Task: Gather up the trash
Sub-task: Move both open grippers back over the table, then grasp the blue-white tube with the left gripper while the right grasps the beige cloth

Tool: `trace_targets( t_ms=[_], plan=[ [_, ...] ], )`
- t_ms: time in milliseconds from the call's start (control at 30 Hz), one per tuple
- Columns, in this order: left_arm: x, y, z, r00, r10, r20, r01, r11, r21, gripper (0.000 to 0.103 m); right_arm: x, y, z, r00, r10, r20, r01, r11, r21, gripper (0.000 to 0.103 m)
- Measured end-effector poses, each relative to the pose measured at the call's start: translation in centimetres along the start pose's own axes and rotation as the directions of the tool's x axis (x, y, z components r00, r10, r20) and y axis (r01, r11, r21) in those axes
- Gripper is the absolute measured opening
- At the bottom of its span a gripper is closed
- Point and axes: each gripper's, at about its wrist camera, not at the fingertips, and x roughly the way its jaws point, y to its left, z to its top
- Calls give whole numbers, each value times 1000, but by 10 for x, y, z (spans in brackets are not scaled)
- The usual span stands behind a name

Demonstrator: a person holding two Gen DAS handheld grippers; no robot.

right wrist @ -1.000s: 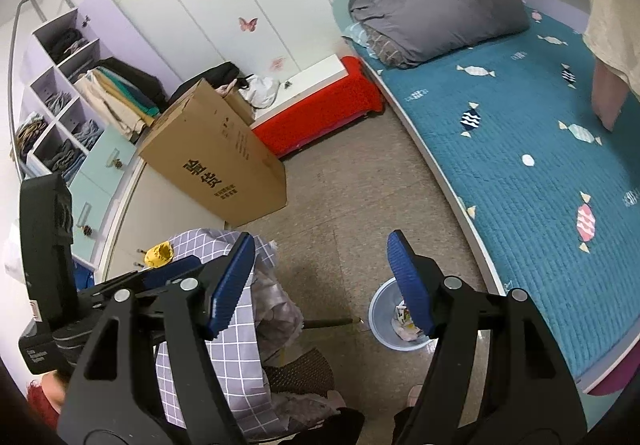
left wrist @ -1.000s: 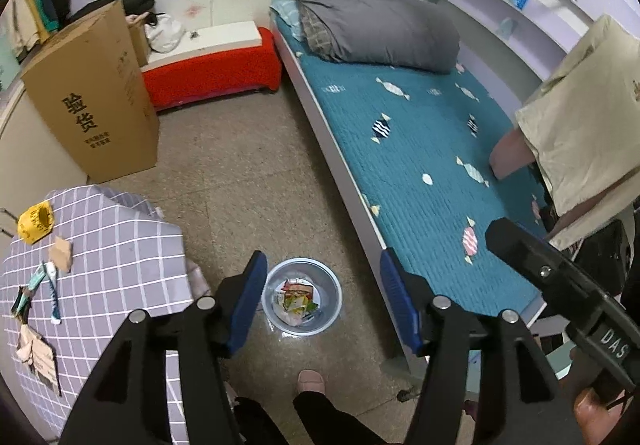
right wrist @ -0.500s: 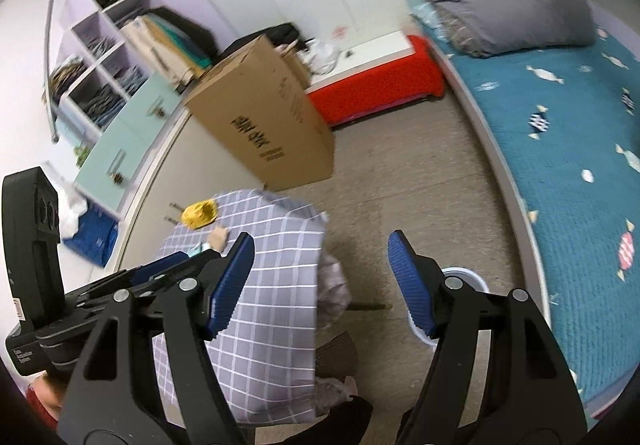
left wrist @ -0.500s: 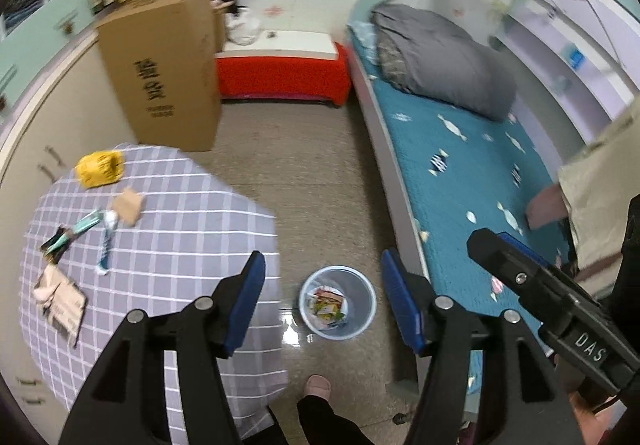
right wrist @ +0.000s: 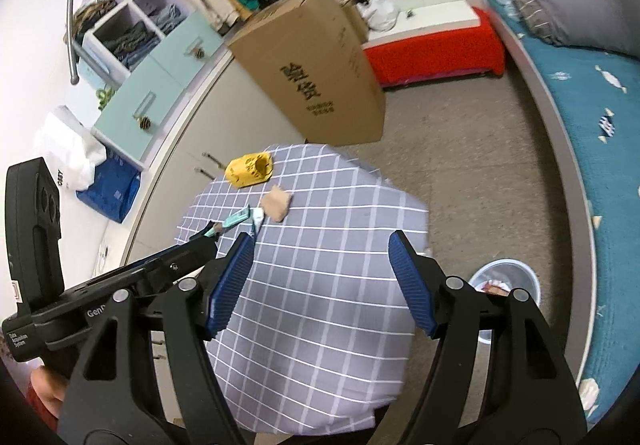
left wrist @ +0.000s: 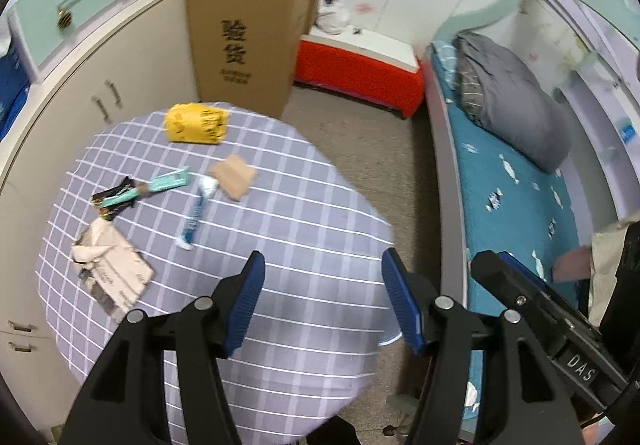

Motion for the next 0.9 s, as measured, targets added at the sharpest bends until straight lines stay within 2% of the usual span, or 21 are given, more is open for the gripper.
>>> trace_targets(
  t_ms=[200,400,700,800,867,900],
  plan=[
    [31,72,17,997,36,-62,-39,998,-58,60,55,28,2,998,-12,-59,11,1000,-14,69],
    [87,132,26,984,52,-168,-67,994,-81,60,116,54,2,989,-86,-121,76,994,-81,69],
    [160,150,34,964,59,-259,-61,998,3,59,173,55,-2,966,-179,-188,160,981,-114,69],
    [179,148,34,954,61,-293,-49,998,49,44,188,53,-2,958,-203,-202,180,976,-124,70],
    [188,149,33,945,56,-321,-38,997,62,29,195,53,0,955,-212,-206,187,973,-132,70],
    [192,150,33,943,54,-329,-34,997,68,24,199,53,0,954,-214,-210,188,973,-136,70]
  ],
)
